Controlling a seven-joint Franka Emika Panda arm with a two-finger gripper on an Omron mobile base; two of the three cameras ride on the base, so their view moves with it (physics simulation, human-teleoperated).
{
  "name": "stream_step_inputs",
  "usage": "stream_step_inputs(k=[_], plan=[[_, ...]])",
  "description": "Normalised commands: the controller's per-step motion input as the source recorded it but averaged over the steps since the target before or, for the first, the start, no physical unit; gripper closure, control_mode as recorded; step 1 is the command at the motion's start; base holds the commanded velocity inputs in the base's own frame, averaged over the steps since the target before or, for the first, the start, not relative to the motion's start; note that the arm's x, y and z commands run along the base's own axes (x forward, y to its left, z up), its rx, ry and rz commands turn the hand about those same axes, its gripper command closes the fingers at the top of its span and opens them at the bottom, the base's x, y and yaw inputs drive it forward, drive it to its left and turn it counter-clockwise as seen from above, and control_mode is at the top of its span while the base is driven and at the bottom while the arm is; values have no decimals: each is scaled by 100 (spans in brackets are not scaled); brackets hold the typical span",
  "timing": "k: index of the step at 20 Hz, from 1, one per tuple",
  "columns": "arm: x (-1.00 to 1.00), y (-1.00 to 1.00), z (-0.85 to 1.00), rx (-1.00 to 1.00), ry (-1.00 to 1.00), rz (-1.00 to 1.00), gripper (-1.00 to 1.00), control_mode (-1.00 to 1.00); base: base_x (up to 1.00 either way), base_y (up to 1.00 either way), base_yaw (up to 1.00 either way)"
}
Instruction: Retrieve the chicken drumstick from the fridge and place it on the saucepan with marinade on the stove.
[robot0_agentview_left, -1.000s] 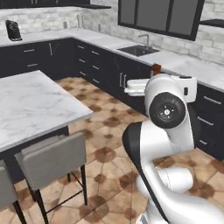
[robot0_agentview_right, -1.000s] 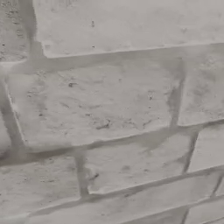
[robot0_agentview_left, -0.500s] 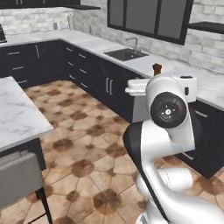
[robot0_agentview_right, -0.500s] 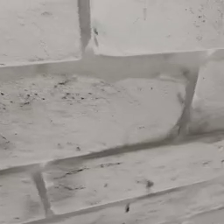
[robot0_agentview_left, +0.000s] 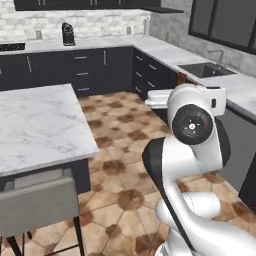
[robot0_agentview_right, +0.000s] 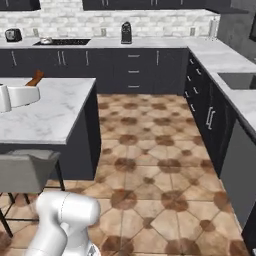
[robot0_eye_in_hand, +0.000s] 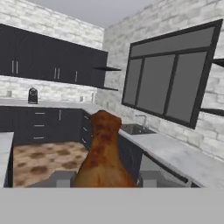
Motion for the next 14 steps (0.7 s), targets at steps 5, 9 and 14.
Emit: stream_step_inputs(k=[5, 9, 14], plan=[[0, 0, 0, 0, 0, 0, 100, 100, 79, -19, 41], [0, 0, 0, 0, 0, 0, 100, 100, 88, -76, 11], [0, 0, 0, 0, 0, 0, 100, 100, 97, -82, 2]])
